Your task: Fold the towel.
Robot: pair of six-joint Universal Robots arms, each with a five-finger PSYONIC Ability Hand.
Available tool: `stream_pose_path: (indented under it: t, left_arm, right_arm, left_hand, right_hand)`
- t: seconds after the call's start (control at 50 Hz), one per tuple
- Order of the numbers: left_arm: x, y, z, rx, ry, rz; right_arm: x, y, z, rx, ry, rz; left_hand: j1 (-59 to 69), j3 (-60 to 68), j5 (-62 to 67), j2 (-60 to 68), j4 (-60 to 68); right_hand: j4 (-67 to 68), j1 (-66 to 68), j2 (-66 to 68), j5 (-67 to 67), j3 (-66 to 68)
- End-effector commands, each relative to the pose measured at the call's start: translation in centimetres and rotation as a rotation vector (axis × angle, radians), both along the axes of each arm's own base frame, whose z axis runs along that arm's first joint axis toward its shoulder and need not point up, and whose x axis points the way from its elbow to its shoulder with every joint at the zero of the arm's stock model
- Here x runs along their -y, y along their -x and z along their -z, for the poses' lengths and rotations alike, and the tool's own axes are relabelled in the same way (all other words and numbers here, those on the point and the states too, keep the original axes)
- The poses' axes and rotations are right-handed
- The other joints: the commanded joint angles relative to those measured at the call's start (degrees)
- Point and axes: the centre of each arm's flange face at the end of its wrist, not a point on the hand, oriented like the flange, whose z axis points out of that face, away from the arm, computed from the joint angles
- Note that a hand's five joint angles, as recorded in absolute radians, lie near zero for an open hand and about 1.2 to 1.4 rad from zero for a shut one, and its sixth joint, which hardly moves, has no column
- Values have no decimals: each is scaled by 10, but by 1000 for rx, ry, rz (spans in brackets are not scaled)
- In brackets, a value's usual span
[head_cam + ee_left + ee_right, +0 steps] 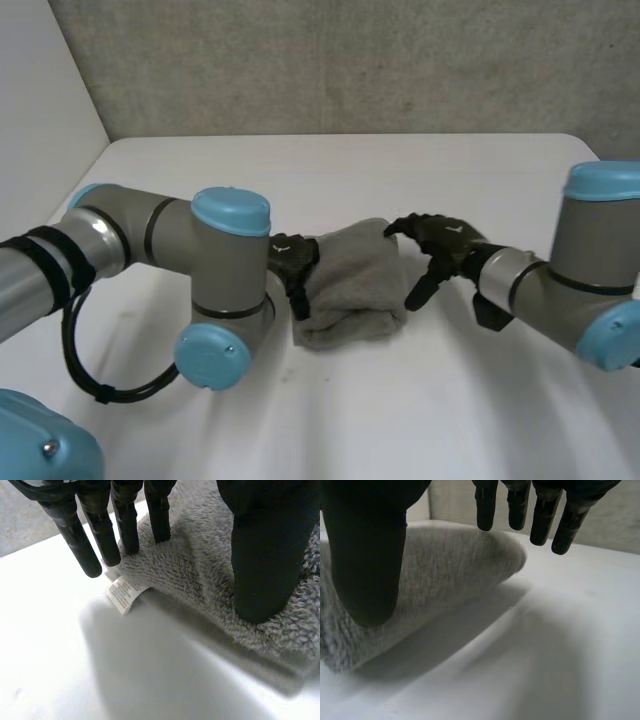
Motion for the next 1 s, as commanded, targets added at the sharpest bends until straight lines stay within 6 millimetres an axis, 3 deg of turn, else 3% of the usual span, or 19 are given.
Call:
stream_pose_path:
  t: [0.02, 0.16, 0.28, 0.32, 0.36, 0.38, 0.4, 0.42, 0.44, 0.46, 0.48, 0.52, 0.54, 0.56, 0.58, 0.62, 0.68, 0.84, 1.0]
  left_arm:
    - [-8, -6, 9, 45, -21, 18]
    - [-8, -6, 10, 49, -22, 17]
    - [-4, -6, -17, 7, 30, 11]
    - [-4, -6, -30, -13, 56, 12]
    - [-2, -7, -61, -59, 115, 6]
    - [-2, -7, -61, -59, 115, 6]
    - [-3, -7, -78, -86, 148, 6]
    - [-3, -7, -78, -86, 149, 5]
    - [-3, -9, -97, -115, 186, 3]
    - [-5, -11, -117, -144, 224, 0]
    - [-5, -12, -117, -144, 224, 0]
    - [-5, -26, -156, -198, 294, -28]
    - [-5, -26, -156, -199, 295, -28]
    - [-3, -36, -175, -224, 331, -52]
    - [-3, -36, -175, -224, 331, -52]
    - [0, -60, -206, -256, 386, -105]
    - [-7, -81, -224, -278, 380, -132]
    - [-15, -121, -249, -378, 325, -135]
    - [-18, -127, -256, -407, 326, -99]
  right_arm:
    - [-5, -19, 14, -13, -14, -38]
    - [5, -19, 27, -60, -3, -3]
    - [12, -14, 3, -116, 83, 1]
    - [14, -14, -12, -105, 119, 4]
    - [15, -14, -46, -80, 205, 14]
    - [15, -14, -46, -79, 206, 14]
    - [15, -13, -65, -60, 251, 21]
    - [14, -12, -87, -39, 303, 32]
    - [14, -12, -87, -38, 303, 32]
    - [11, -10, -108, -20, 354, 47]
    - [11, -10, -108, -20, 354, 47]
    - [6, 0, -149, 9, 453, 116]
    - [6, 0, -149, 9, 453, 116]
    - [8, 12, -164, 12, 486, 178]
    - [11, 24, -176, 14, 510, 238]
    - [13, 34, -185, 26, 521, 285]
    - [10, 48, -200, 41, 527, 327]
    - [-9, 59, -212, 19, 463, 294]
    - [-13, 61, -214, 29, 457, 279]
  left_hand:
    - [26, 23, 24, 23, 24]
    - [26, 23, 24, 23, 24]
    - [25, 21, 23, 22, 22]
    - [23, 19, 21, 20, 20]
    - [10, 6, 7, 7, 7]
    - [10, 6, 7, 6, 7]
    - [10, 6, 7, 6, 7]
    - [10, 6, 7, 6, 7]
    - [10, 6, 7, 6, 7]
    - [8, 4, 6, 5, 5]
    - [8, 4, 6, 5, 5]
    - [8, 4, 6, 5, 5]
    - [8, 4, 6, 5, 5]
    - [13, 9, 11, 10, 10]
    - [13, 9, 11, 10, 10]
    - [18, 14, 16, 15, 15]
    - [16, 12, 14, 13, 14]
    - [10, 6, 7, 6, 7]
    - [-6, -9, -8, -9, -8]
  right_hand:
    - [-32, -19, -32, -34, -21]
    - [-32, -19, -32, -34, -21]
    - [-32, -19, -32, -34, -21]
    - [-32, -19, -32, -34, -21]
    - [-32, -19, -32, -34, -21]
    - [-32, -19, -32, -34, -21]
    - [-32, -19, -32, -34, -21]
    - [-32, -19, -32, -34, -21]
    - [-32, -19, -32, -34, -21]
    - [-32, -19, -32, -34, -21]
    - [-32, -19, -32, -34, -21]
    - [-32, -19, -32, -34, -21]
    - [-32, -19, -32, -34, -21]
    - [-32, -19, -32, -34, -21]
    - [-32, -19, -32, -34, -21]
    - [-32, -19, -32, -34, -21]
    - [-32, -19, -32, -34, -21]
    - [-32, -19, -32, -34, -21]
    - [-32, -19, -32, -34, -21]
